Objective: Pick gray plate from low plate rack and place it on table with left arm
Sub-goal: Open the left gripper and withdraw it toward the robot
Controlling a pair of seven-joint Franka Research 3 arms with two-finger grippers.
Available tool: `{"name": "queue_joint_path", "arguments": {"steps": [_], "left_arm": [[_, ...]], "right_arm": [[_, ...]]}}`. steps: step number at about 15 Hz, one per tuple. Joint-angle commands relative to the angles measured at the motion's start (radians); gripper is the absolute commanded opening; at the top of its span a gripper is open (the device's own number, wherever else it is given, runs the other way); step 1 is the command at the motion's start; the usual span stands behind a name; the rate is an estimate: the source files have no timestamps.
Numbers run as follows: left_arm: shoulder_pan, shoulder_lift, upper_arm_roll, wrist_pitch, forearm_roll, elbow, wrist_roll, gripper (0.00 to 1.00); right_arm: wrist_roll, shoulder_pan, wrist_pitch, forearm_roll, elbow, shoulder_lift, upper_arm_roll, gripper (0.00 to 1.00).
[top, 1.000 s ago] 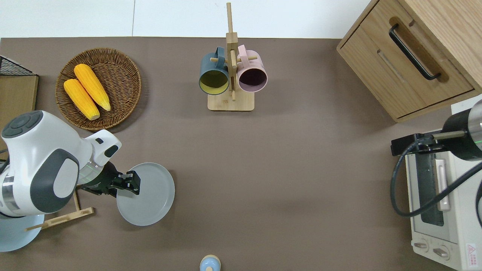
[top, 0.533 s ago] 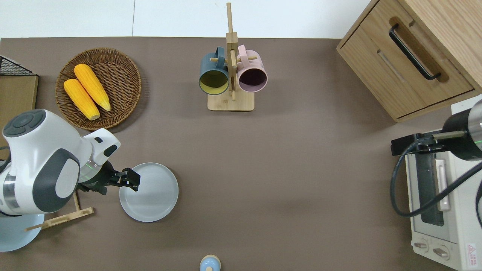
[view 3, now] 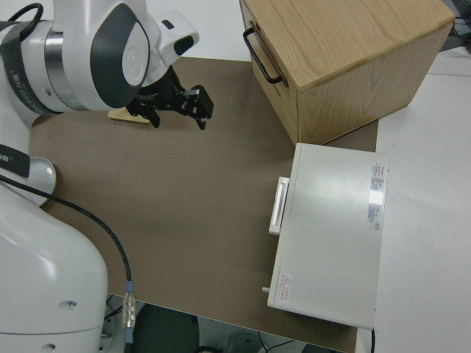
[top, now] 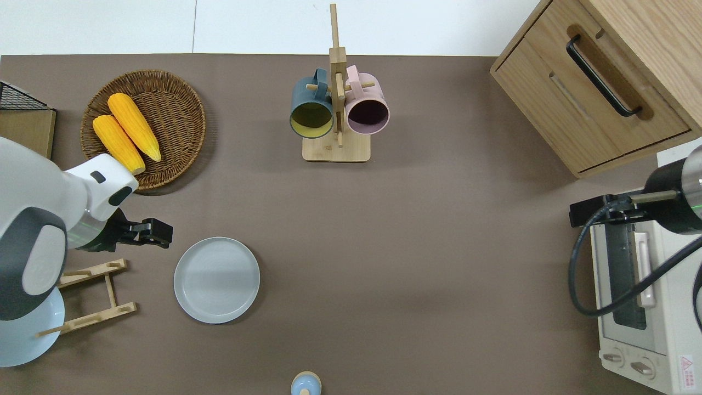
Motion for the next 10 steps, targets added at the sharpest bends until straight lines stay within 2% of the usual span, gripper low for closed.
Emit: {"name": "queue_joint_path", "arguments": {"steps": [1,6,9,10], "left_arm": [[0.002,-0.022,0.001,-0.022,0.023,0.063,-0.018,1.00],[0.028,-0.023,-0.005,-0.115,0.021,0.235,-0.015,1.00],[0.069,-0.025,-0.056,-0.154,0.017,0.290,-0.018,0.99],[0.072,-0.031,-0.061,-0.154,0.011,0.298,-0.018,1.00]], "right_arm": [[0.009,-0.025,-0.015,0.019,0.007,-0.002,0.018,0.987],[0.009,-0.025,-0.015,0.019,0.007,-0.002,0.018,0.990],[0.009,-0.025,-0.015,0.019,0.007,-0.002,0.018,0.990],[0.009,-0.025,-0.015,0.019,0.007,-0.002,0.018,0.987]]}}
